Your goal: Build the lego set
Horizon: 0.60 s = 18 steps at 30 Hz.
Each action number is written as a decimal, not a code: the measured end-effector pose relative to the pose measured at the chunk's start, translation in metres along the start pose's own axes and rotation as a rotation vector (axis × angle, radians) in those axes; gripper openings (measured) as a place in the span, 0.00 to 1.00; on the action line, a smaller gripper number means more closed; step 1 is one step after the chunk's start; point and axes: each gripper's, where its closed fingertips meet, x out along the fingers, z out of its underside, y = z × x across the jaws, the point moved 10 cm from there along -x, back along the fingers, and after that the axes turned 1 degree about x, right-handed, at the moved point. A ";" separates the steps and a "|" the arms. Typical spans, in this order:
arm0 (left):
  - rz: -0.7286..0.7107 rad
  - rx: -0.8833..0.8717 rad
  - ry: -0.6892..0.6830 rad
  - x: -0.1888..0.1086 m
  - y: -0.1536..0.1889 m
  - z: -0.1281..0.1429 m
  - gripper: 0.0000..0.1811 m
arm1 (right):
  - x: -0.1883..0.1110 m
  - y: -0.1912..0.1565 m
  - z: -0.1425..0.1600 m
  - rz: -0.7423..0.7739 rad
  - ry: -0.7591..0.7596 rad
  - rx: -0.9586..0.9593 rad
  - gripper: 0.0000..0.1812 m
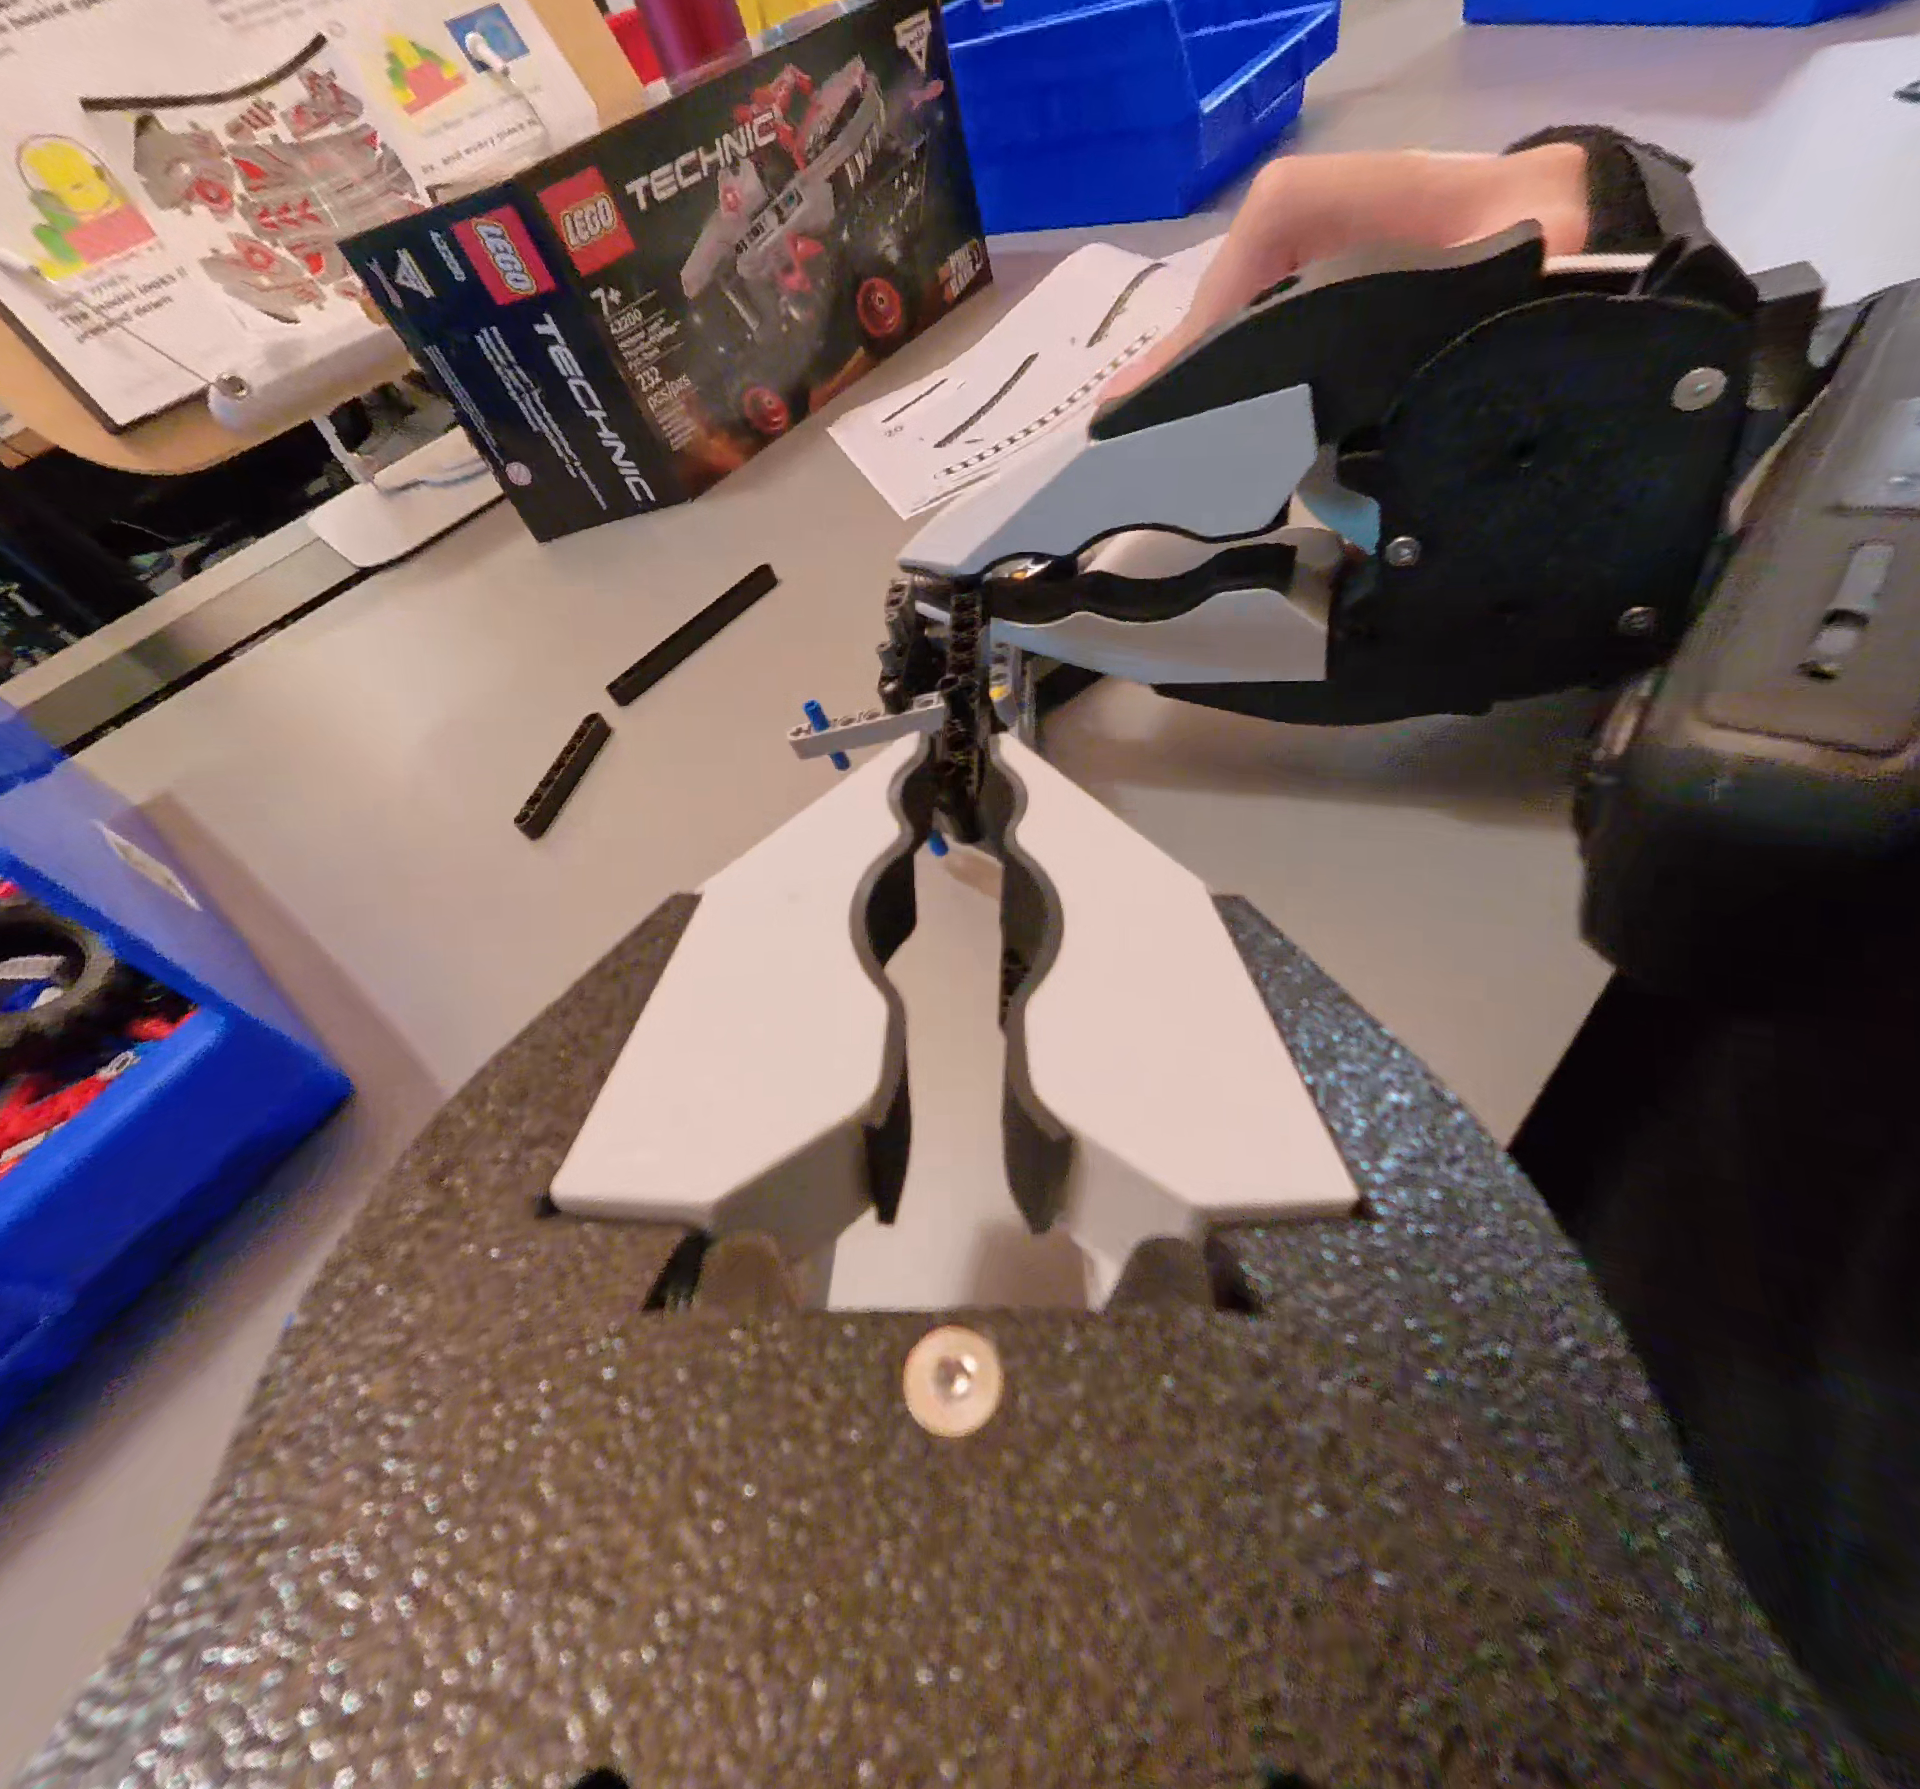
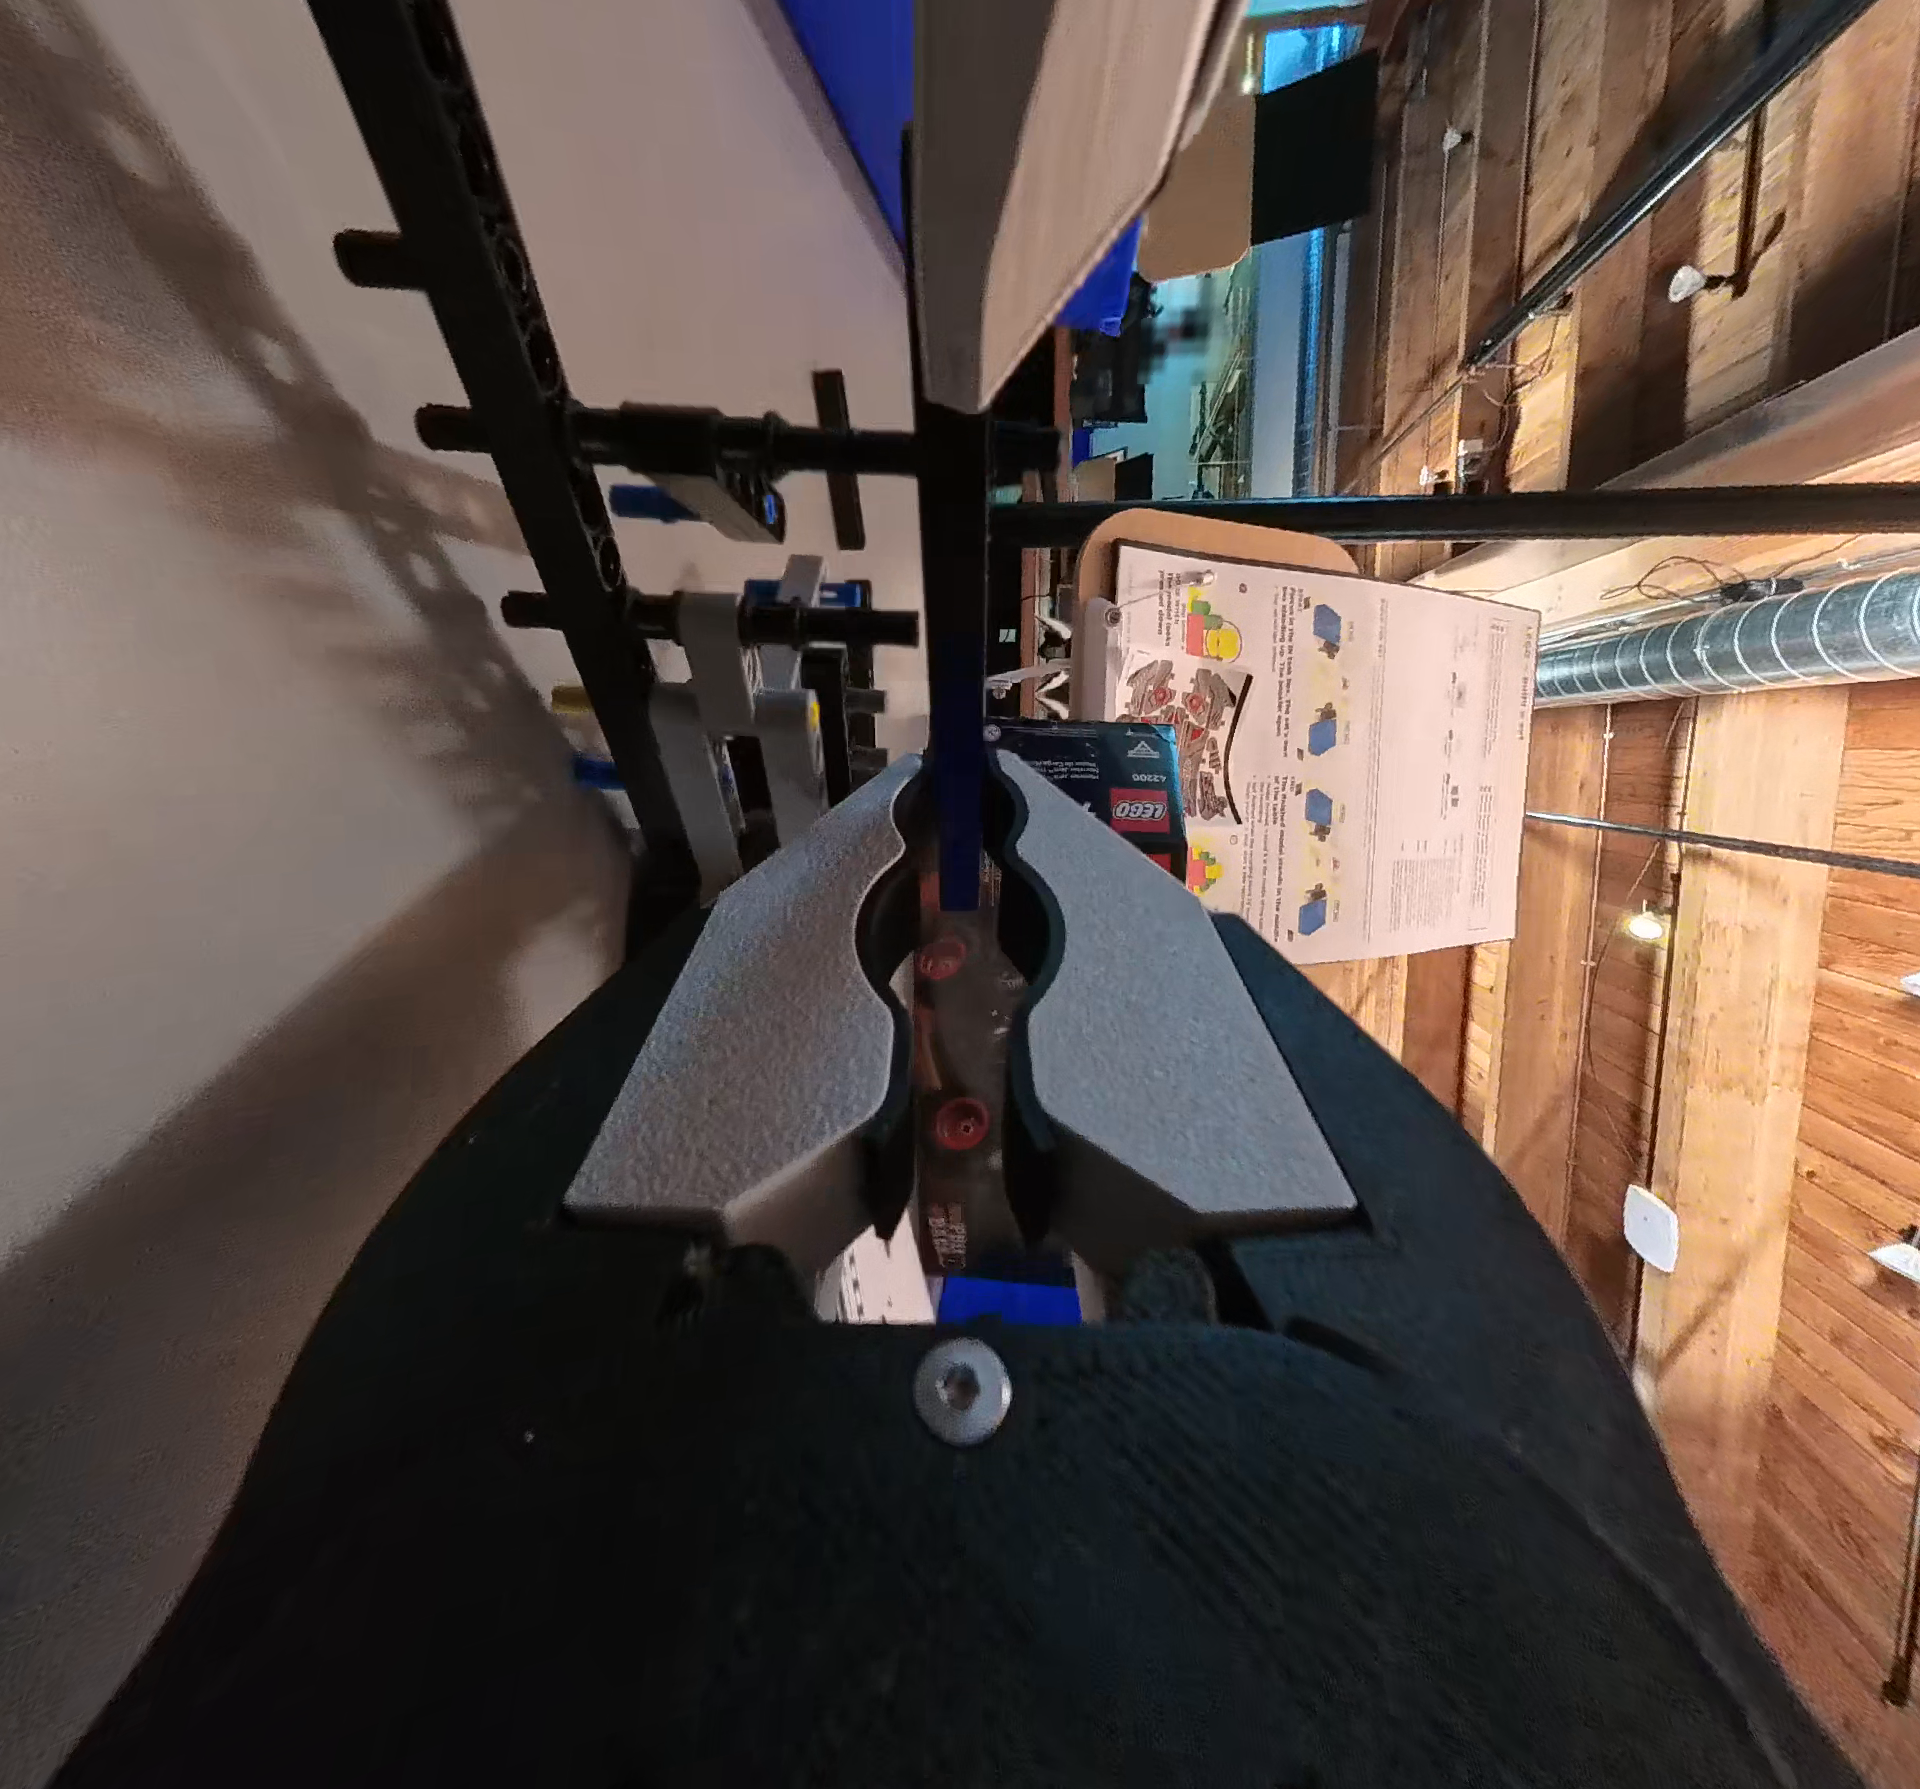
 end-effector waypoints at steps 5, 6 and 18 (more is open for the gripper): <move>0.085 -0.108 0.077 -0.003 -0.015 0.001 0.03 | -0.002 0.005 0.003 0.036 0.071 0.049 0.03; 0.097 -0.126 0.083 -0.004 -0.016 0.002 0.03 | -0.003 0.006 0.004 0.051 0.078 0.040 0.03; 0.050 -0.088 0.020 -0.008 -0.008 0.006 0.03 | -0.002 -0.007 0.001 0.056 0.085 -0.072 0.03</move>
